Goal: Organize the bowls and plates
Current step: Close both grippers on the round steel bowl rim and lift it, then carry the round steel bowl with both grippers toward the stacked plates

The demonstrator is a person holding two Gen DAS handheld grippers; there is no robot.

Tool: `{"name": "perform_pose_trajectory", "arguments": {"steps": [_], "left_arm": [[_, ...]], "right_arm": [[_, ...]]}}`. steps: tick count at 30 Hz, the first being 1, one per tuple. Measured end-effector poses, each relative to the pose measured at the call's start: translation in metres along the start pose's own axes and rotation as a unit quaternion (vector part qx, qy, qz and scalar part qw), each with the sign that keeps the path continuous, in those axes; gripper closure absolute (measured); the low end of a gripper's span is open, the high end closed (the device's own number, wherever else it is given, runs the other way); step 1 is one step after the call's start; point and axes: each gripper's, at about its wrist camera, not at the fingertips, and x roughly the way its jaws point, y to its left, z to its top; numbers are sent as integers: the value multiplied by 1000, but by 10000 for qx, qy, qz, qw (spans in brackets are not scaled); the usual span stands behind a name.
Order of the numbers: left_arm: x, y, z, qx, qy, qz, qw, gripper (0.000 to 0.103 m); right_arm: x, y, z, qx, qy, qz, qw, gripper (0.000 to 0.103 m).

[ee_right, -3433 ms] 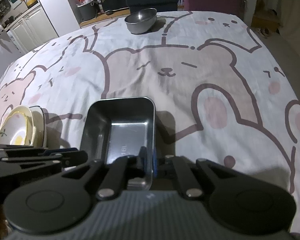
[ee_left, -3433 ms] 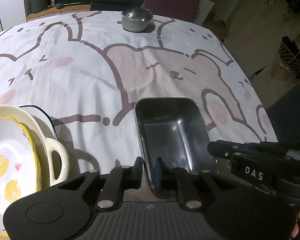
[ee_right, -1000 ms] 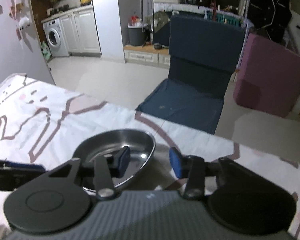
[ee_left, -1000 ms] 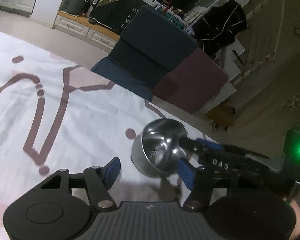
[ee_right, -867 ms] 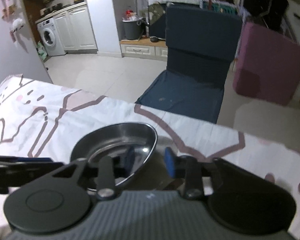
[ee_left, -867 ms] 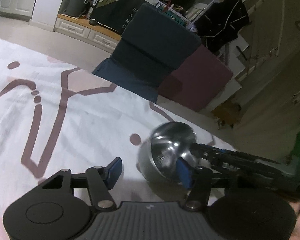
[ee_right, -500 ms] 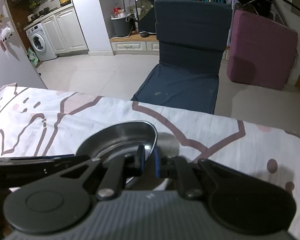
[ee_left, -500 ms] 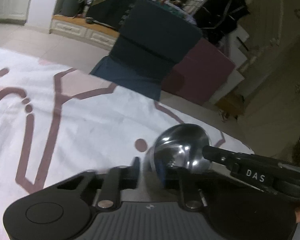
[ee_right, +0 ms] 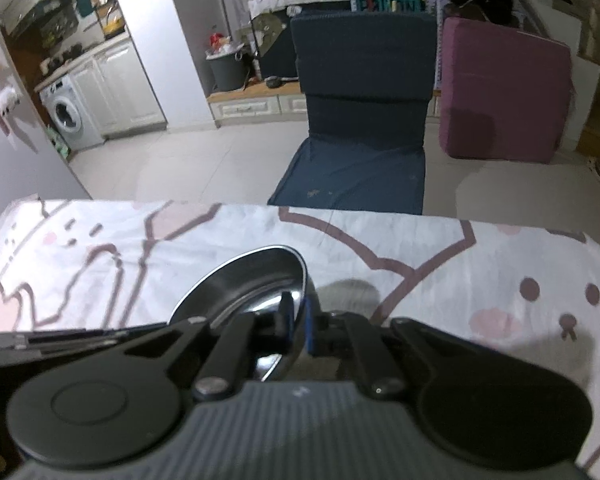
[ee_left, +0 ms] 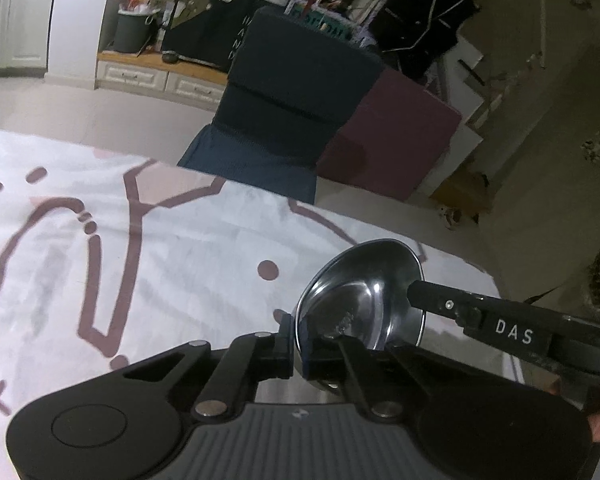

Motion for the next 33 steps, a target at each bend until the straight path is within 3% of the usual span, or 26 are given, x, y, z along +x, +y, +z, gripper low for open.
{"name": "perform_pose_trajectory", "arguments": {"steps": [11,20,33], "left_arm": [[-95,-16,-30,385,-94,-271,9988,101],[-153,-29,-78,800,-6,-357,9962,101],[-201,-1,-162,771,432,-439,9951,101]], "right_arm": [[-102,26,-36,192,-379,130,9990,97],[-177,40,-99,585,-673,178,9959,97],[-226,62,-202,1014,-654,509,9914,97]]}}
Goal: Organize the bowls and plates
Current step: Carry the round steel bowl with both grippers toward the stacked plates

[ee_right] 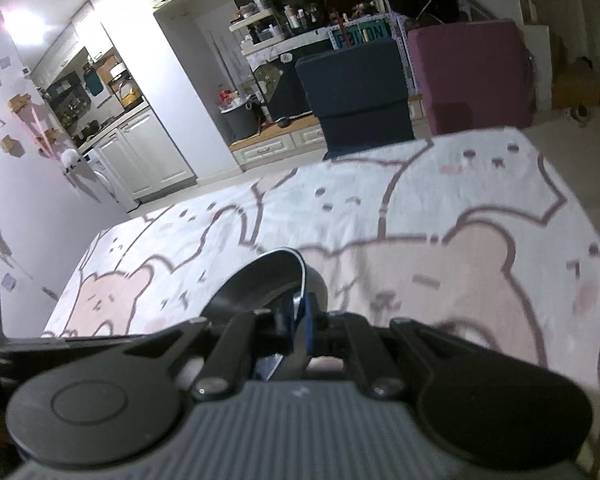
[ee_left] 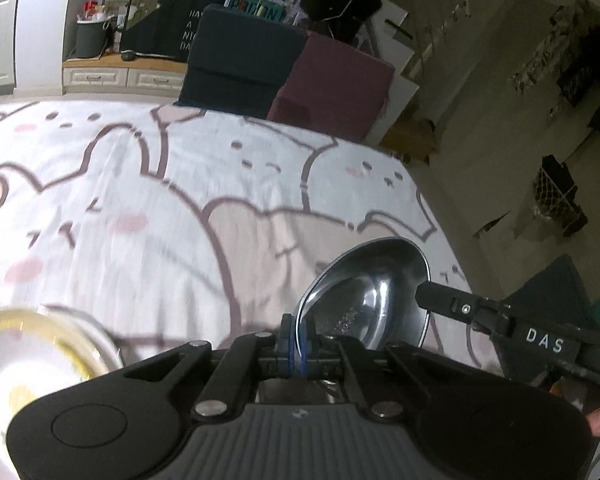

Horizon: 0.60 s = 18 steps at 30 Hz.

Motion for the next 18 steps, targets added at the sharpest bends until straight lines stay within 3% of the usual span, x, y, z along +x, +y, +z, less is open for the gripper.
{"name": "perform_pose_trajectory", "arguments": {"steps": [9,18], "left_arm": [[-6,9,-30,-205,38,-154,9997,101],[17,21,-44,-557,398,-105,9976,101]], "right_arm": [[-16,4,-38,174,9,40,9998,97],[-4,5,-56,82,314,-147,9994,97]]}}
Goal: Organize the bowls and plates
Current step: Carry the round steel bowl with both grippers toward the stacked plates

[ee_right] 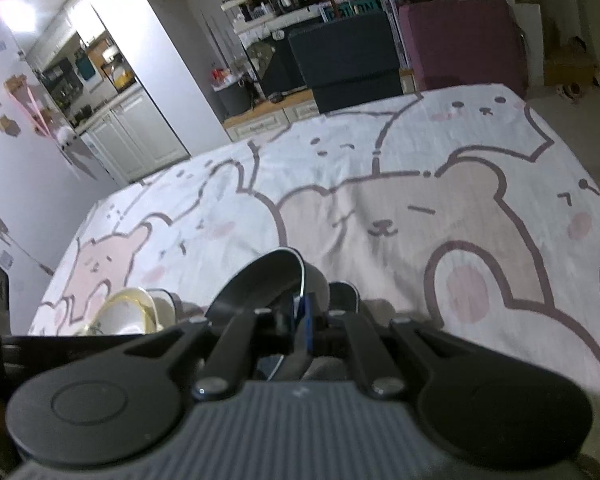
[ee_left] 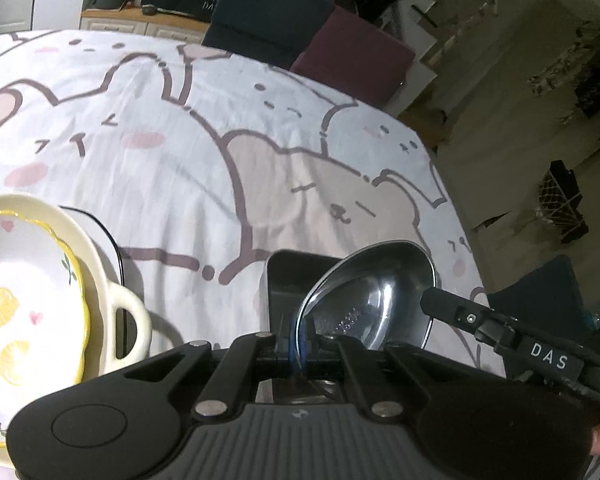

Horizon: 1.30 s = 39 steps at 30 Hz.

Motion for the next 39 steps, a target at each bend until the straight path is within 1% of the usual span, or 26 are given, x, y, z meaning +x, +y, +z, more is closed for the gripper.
{"name": "perform_pose_trajectory", "arguments": {"steps": [7,11,20,31,39], "left_arm": [[11,1,-7,68,226,110,9997,101],[16,0,-8,105,320,199,9992,101],[22,2,-10,192,471,254,9984,101],[26,1,-12,338,522,355,9974,101],[30,0,-12,412,543,399,9969,101]], "right_arm": [[9,-4,-7,39,307,-101,9995,98],[12,-5,-8,34,412,-131,9991,98],[18,-7,-14,-55,618,-144,9980,98],[21,-4,-15,-194,689,-160,9973,98],[25,-3,-14,-309,735,-266,9965,98]]}}
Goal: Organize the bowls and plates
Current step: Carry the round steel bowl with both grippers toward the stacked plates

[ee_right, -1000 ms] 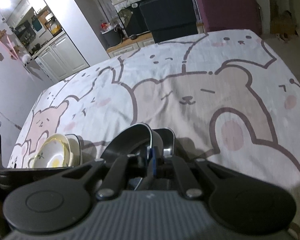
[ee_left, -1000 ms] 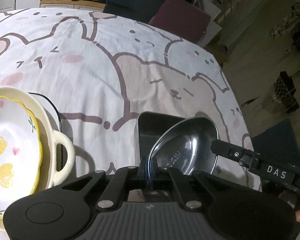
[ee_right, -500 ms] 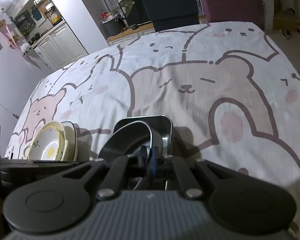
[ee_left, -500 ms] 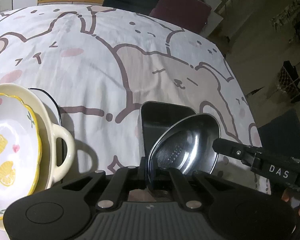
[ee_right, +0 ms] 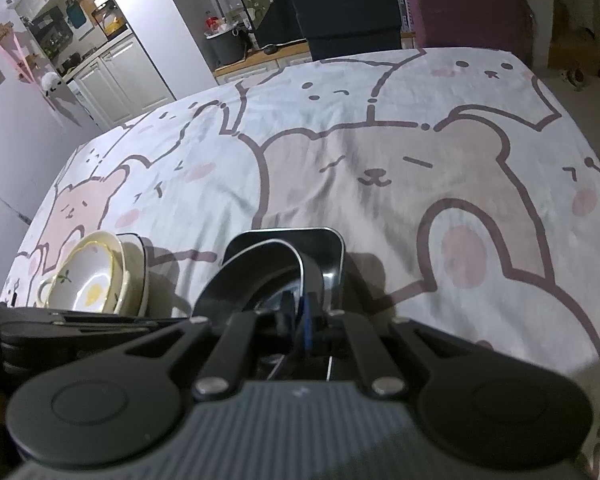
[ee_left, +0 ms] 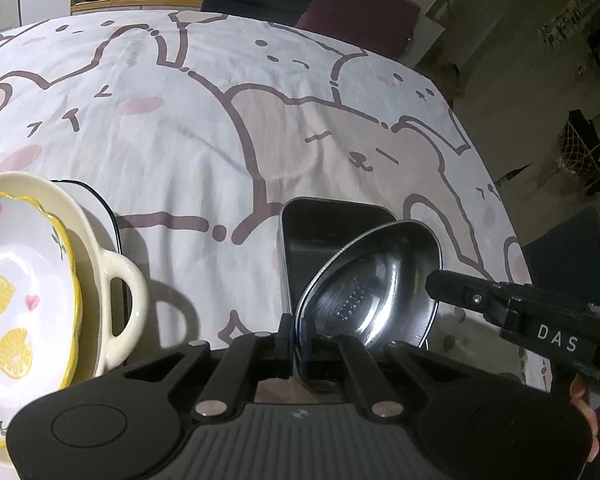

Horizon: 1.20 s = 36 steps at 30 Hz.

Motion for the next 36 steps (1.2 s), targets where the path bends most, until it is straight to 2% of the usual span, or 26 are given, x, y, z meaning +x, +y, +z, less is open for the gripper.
{"name": "perform_pose_trajectory", "arguments": {"steps": [16,20,36], "left_arm": [[4,0,1,14,27,28,10000,100],[5,0,2,2,34,-9,10000,95],[7,-1,5,1,15,4,10000,94]], "right_arm": [[19,-3,4,96,238,-243,9994,98],[23,1,6,64,228,-295,9993,98],[36,3,15,64,232,-519,9984,100]]}}
